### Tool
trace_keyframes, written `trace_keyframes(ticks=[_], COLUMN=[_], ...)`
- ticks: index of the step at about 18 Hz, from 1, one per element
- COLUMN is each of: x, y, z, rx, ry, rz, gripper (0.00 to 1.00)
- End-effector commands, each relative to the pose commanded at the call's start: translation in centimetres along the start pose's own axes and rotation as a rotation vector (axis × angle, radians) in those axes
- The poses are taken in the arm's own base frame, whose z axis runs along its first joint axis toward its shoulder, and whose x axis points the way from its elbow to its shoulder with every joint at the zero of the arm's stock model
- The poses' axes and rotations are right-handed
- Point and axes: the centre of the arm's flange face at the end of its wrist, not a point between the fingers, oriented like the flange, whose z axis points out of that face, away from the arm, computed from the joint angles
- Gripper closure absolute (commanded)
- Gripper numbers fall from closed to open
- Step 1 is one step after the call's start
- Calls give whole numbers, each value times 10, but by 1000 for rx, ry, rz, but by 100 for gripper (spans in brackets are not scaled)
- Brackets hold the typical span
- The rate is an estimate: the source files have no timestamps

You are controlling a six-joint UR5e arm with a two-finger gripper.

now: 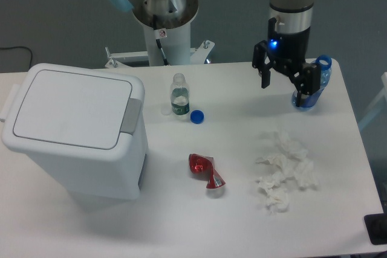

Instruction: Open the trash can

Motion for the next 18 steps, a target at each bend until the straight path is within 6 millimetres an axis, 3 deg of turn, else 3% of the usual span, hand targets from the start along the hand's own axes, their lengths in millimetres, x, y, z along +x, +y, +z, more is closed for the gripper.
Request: trace_keyframes(ticks=[6,11,18], x=[-5,-12,2], y=[-7,-54,-109], z=[-4,-12,-26], rx=[16,61,119], ry=[-7,-26,-52], rz=[-109,-278,-404], gripper=[0,0,0])
